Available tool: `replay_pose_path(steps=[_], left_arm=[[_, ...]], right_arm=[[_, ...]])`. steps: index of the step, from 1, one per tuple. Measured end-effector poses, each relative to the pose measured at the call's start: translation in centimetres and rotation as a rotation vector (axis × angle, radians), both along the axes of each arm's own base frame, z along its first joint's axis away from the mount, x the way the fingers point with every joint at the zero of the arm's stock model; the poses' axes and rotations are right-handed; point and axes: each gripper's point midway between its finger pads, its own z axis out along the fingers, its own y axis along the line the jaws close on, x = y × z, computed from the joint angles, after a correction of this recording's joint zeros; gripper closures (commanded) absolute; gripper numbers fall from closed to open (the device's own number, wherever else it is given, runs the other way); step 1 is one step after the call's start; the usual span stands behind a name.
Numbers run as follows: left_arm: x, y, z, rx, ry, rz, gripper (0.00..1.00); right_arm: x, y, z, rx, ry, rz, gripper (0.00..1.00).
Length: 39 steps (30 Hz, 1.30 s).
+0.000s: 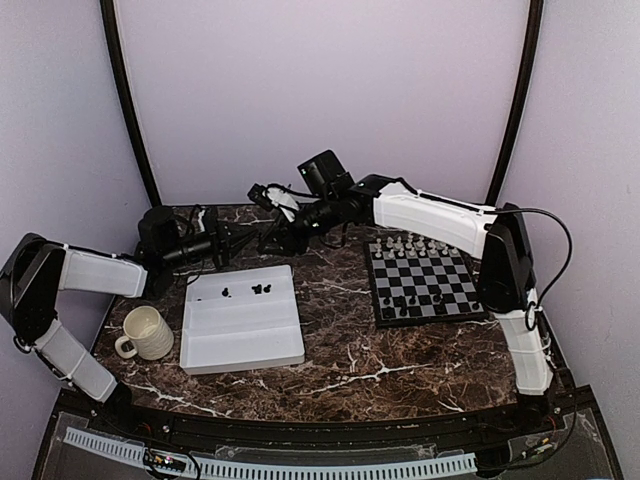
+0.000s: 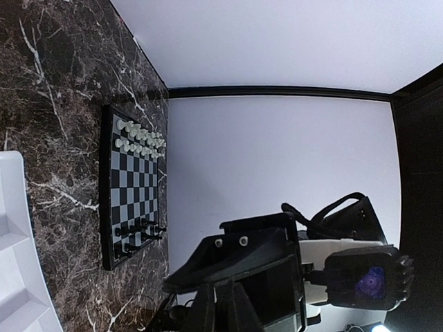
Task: Set up the chess pieces on the board
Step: Pass from the left arm to the right
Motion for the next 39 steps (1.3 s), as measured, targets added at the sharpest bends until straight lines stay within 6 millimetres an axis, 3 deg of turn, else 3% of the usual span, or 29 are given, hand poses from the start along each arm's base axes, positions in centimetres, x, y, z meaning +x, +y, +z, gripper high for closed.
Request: replay_pose_path(steps=[11, 24, 26, 31, 36, 39], left_arm=[[-0.5, -0.2, 0.3, -0.015, -0.008, -0.024, 0.93], [-0.7, -0.6, -0.3, -0.016, 0.015, -0.047, 0.93], [-0.7, -0.7, -0.5, -0.018, 0.021, -0.051, 0.91], [-0.8, -0.8, -0.6, -0.013, 0.01, -0.063, 0.78], [0.1, -1.0, -1.4, 0.156, -0.056, -0.078, 0.67], [0.8, -0.5, 0.6, 0.349, -0.241, -0.058, 0.64]], right_arm=[[1.4, -0.1, -1.4, -0.048, -0.012, -0.095, 0.65], [0.1, 0.4, -1.0, -0.024, -0.007, -0.021, 0.92], [0.0, 0.4, -1.0, -0.026, -0.005, -0.019, 1.0], [-0.1, 0.3, -1.4, -0.034, -0.012, -0.009, 1.0], [-2.1, -2.2, -4.1, -0.122, 0.007, 0.033, 1.0], [-3.7, -4.2, -5.2, -0.194, 0.025, 0.081, 1.0]])
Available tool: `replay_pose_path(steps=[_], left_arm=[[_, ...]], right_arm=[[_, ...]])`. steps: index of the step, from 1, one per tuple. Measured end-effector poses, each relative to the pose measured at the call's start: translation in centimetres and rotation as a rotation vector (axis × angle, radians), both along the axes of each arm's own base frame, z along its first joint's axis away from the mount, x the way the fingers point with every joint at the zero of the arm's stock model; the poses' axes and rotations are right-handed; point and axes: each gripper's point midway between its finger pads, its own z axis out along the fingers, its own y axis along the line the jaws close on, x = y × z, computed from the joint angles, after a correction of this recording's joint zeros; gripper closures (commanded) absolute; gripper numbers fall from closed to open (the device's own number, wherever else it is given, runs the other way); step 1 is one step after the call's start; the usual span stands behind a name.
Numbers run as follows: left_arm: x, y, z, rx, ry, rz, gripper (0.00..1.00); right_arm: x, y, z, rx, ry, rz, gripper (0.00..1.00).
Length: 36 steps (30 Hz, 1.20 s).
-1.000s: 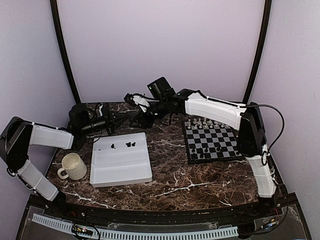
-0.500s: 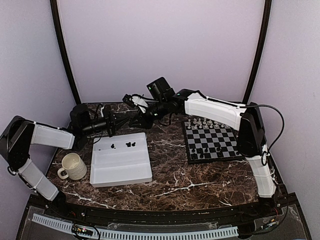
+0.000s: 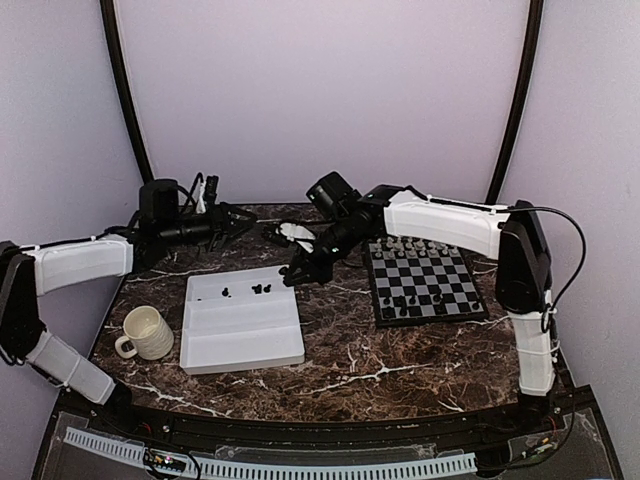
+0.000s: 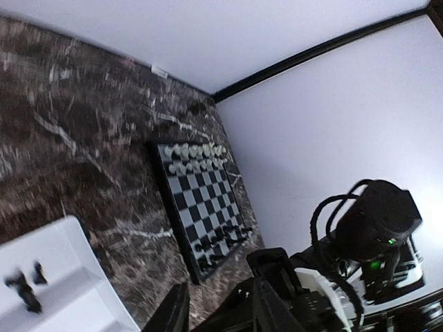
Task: Set up the chess pieces on the board
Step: Pass from the left arm to the right, then pass from the right arm to the left
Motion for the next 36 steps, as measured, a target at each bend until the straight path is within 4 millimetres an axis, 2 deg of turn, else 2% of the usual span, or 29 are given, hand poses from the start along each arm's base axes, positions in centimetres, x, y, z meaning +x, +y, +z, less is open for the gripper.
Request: replay_pose_path(steps=[1, 3, 5, 7, 9, 11, 13, 16, 21, 25, 30, 36], left_arm=[[-0.3, 0.4, 1.2, 0.054, -0.095, 0.0, 0.63], [-1.9, 1.3, 3.7, 0.13, -0.293, -0.009, 0.53], [-5.3, 2.1, 6.0, 0.183, -0.532, -0.033, 0.5], [-8.7, 1.9, 7.0, 0.217, -0.716, -0.084, 0.49], [-11.3, 1.2, 7.5, 0.251, -0.866, -0.164, 0.49], [-12.3, 0.6, 7.7, 0.279, -0.957, -0.224, 0.49], [-12.4, 0.0, 6.9, 0.31, -0.98, -0.281, 0.49], [-12.7, -1.3, 4.4, 0.327, -0.944, -0.375, 0.49], [-14.5, -4.3, 1.3, 0.253, -0.837, -0.527, 0.5], [-15.6, -6.2, 0.1, 0.183, -0.772, -0.591, 0.49], [-16.7, -8.1, -0.1, 0.107, -0.738, -0.621, 0.47], [-16.9, -9.9, -1.1, 0.054, -0.675, -0.627, 0.46]], right_arm=[[-0.6, -0.7, -0.1, -0.017, 0.011, 0.02, 1.0], [-1.9, -1.9, -0.2, -0.041, 0.039, 0.061, 1.0], [-3.6, -3.2, 0.0, -0.06, 0.079, 0.116, 1.0], [-5.1, -4.3, 0.1, -0.077, 0.119, 0.169, 1.0], [-6.5, -5.3, -0.1, -0.1, 0.165, 0.219, 1.0], [-7.7, -6.3, -0.3, -0.127, 0.206, 0.261, 1.0], [-8.8, -7.2, -0.3, -0.15, 0.245, 0.292, 1.0], [-9.6, -7.8, 0.2, -0.157, 0.283, 0.313, 1.0], [-9.5, -7.7, 2.1, -0.115, 0.298, 0.324, 1.0], [-9.5, -7.4, 2.8, -0.092, 0.306, 0.328, 1.0], [-9.4, -7.1, 2.8, -0.078, 0.327, 0.327, 1.0], [-9.4, -6.9, 2.9, -0.068, 0.346, 0.327, 1.0]])
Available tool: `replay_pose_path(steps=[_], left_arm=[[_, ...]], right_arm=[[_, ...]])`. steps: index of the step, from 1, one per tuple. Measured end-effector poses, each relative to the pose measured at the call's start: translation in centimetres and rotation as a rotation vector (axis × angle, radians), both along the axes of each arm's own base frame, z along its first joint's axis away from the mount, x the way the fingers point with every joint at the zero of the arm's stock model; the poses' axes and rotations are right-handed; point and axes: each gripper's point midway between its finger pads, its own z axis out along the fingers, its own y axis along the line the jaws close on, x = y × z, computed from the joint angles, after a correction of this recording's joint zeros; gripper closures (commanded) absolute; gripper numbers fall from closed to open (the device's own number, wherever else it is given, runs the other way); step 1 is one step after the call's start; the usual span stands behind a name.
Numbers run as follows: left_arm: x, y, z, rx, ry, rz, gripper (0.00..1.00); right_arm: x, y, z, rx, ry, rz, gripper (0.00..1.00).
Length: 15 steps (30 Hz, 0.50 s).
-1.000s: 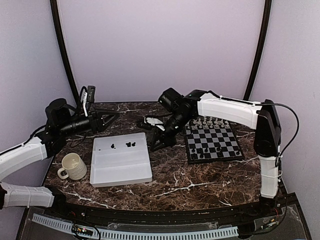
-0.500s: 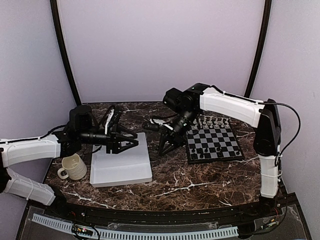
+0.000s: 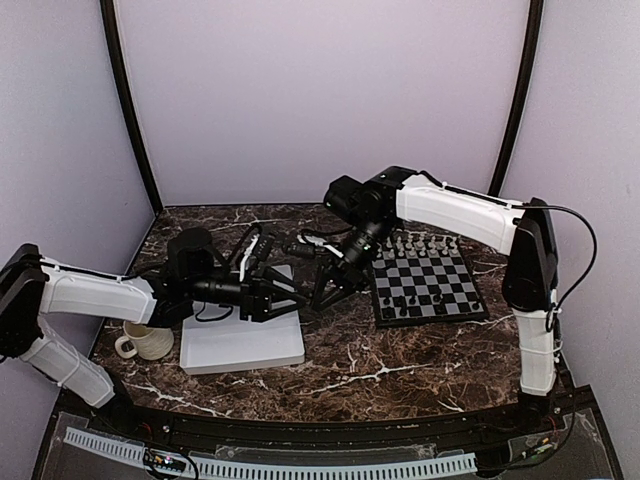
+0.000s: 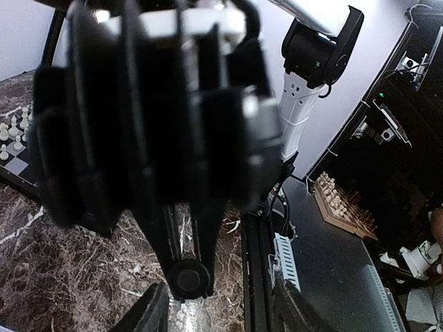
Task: Set up the chess pieces on the board
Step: Pass from the right arm to the left
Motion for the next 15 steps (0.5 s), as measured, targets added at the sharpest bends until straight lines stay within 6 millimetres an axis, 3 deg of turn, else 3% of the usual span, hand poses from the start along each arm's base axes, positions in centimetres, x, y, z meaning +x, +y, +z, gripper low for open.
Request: replay_pose_path(steps=[15], left_arm=[[1.1, -1.1, -1.2, -0.02, 0.083, 0.026, 0.56]], right_arm=[[-0.2, 0.1, 0.3, 0.013, 0.015, 0.003, 1.0]])
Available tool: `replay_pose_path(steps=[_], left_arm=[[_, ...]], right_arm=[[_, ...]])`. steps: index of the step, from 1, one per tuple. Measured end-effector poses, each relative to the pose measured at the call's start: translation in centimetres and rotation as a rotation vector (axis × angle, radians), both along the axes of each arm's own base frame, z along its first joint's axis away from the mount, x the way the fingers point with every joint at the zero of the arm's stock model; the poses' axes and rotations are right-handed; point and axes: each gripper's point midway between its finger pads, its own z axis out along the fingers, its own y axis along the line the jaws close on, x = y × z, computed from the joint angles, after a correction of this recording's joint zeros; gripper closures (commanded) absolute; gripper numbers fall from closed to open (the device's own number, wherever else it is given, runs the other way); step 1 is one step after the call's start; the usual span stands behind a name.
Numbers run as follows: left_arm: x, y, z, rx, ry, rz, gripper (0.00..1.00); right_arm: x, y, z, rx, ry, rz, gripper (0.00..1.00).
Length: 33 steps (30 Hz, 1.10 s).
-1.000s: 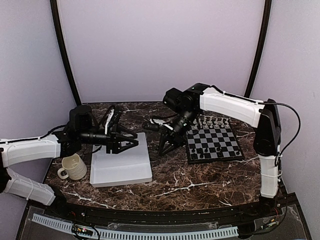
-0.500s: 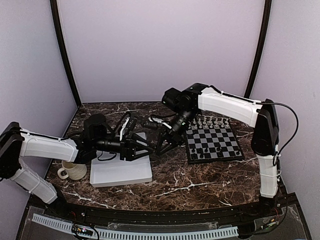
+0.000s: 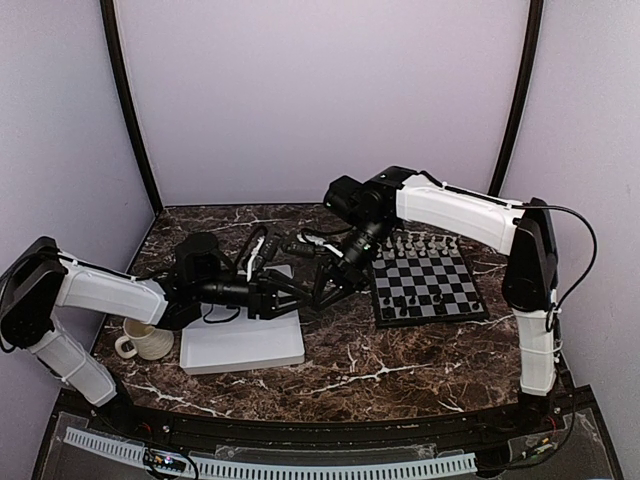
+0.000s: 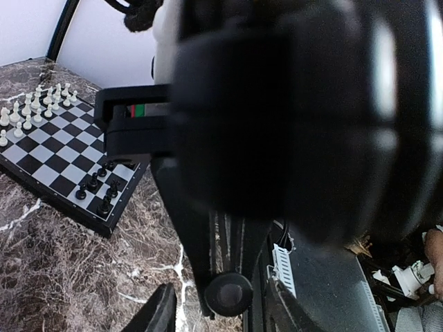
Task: Set up the chess pieces on the board
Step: Pass from the right arm to the left
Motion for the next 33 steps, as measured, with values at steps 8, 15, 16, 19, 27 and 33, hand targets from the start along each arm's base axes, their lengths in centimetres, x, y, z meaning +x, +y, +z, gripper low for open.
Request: replay_pose_path(steps=[8, 15, 16, 19, 27, 33], left_arm=[[0.1, -0.1, 0.2, -0.007, 0.009, 0.001, 0.71], [0.3, -0.3, 0.1, -0.009, 0.017, -0.002, 0.82], [0.3, -0.4, 0.2, -0.01, 0.017, 0.001, 0.83], [0.8, -0.4, 0.2, -0.009, 0.024, 0.025, 0.86], [4.9, 0.0, 2.8, -0.051, 0.028, 0.259, 0.9], [8.1, 0.8, 5.8, -0.201, 0.129, 0.439, 0.91]], right_arm=[[0.0, 0.0, 0.0, -0.001, 0.001, -0.001, 1.0], [0.1, -0.2, -0.1, -0.019, 0.008, -0.014, 0.89], [0.3, -0.3, -0.2, -0.022, 0.008, -0.02, 0.86], [1.0, -0.5, -0.3, -0.026, 0.002, -0.044, 0.73], [7.2, -6.1, 2.1, -0.011, -0.205, -0.306, 0.64], [9.1, -7.1, 7.4, 0.114, -0.46, -0.443, 0.61]])
